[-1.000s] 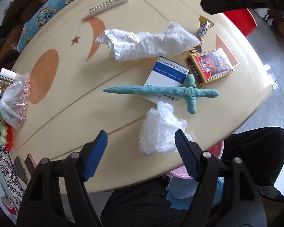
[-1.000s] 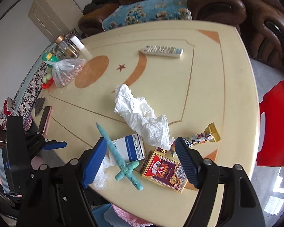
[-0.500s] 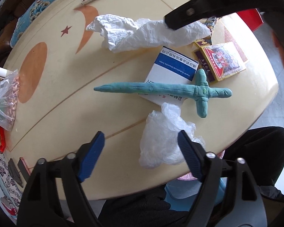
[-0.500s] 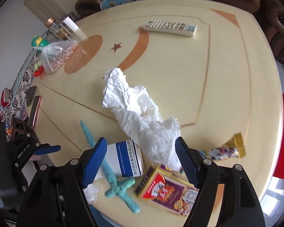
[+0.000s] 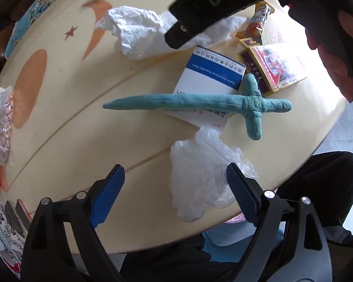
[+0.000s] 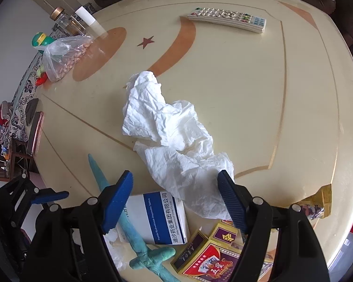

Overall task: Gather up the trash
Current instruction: 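Close the left tool on the plastic bag while the right tool grasps the tissue, then lift the plastic bag and tissue with both tools toward the trash bin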

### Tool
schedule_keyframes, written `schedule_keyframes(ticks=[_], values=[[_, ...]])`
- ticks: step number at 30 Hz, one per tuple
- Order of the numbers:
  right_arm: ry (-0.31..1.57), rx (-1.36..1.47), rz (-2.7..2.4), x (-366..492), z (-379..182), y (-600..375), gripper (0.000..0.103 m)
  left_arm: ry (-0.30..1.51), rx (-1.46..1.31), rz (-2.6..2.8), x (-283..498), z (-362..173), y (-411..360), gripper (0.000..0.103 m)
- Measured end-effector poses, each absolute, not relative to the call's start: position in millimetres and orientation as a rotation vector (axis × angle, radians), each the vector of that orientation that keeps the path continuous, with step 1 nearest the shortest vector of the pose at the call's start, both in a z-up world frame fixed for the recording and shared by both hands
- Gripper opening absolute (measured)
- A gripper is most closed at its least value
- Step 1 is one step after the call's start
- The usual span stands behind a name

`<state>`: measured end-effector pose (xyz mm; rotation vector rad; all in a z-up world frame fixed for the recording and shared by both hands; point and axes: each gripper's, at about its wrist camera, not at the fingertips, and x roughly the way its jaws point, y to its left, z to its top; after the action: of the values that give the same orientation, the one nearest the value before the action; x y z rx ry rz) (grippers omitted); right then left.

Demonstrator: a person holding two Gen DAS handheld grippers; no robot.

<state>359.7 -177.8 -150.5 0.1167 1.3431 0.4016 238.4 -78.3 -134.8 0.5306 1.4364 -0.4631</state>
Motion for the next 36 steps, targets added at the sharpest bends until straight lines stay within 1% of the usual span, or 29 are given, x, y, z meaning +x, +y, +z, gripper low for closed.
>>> schedule_keyframes(ticks=[5,7,9,13,14,15,18,19,20,21,22,23,24,27,31,36], values=[[1.350,0.085,0.398,360.4,-158.2,-170.7,0.072,1.492,0.483,-0.484,244.4,-148.4,-75.3,0.086],[1.353,0.065,0.390,360.2,-163.0,-166.5,0.069,1.514,0.454,-0.489,247.1,-152.8,-73.2,0.086],[1.357,0.044,0.378,360.8,-167.2,-163.1,0.056,1.514,0.428,-0.480,250.6,-153.7,-70.7,0.086],[1.334,0.007,0.358,361.1,-169.0,-159.5,0.049,1.514,0.393,-0.472,255.2,-154.4,-65.9,0.086],[1.324,-0.003,0.347,360.8,-169.0,-159.4,0.044,1.514,0.383,-0.472,256.6,-155.3,-64.0,0.086],[1.319,-0.008,0.338,361.3,-168.4,-159.1,0.037,1.515,0.375,-0.473,258.4,-156.2,-62.1,0.082],[1.309,0.010,0.324,362.8,-168.8,-162.4,0.022,1.525,0.332,-0.485,259.3,-156.5,-59.3,0.073],[1.305,0.022,0.325,362.7,-169.1,-163.9,0.021,1.519,0.330,-0.486,259.6,-155.4,-59.1,0.067],[1.305,0.031,0.327,362.0,-169.2,-164.3,0.017,1.515,0.330,-0.485,252.6,-153.8,-59.0,0.064],[1.304,0.043,0.325,361.7,-169.0,-165.1,0.016,1.513,0.329,-0.486,250.2,-151.9,-60.2,0.058],[1.301,0.049,0.324,361.0,-168.0,-165.8,0.014,1.510,0.329,-0.486,249.7,-150.4,-60.7,0.052],[1.293,0.056,0.327,360.1,-166.0,-165.6,0.013,1.508,0.330,-0.483,249.0,-148.7,-60.6,0.051],[1.283,0.061,0.330,359.6,-163.3,-164.4,0.012,1.504,0.331,-0.479,248.4,-147.5,-60.5,0.046],[1.262,0.052,0.328,356.8,-155.5,-163.7,0.011,1.502,0.310,-0.467,244.2,-143.7,-65.4,0.041],[1.228,0.055,0.309,351.2,-143.7,-166.8,0.011,1.480,0.280,-0.438,244.2,-137.5,-52.6,0.039],[1.190,0.076,0.295,343.1,-122.4,-173.2,0.010,1.435,0.256,-0.418,240.1,-125.3,-37.1,0.039]])
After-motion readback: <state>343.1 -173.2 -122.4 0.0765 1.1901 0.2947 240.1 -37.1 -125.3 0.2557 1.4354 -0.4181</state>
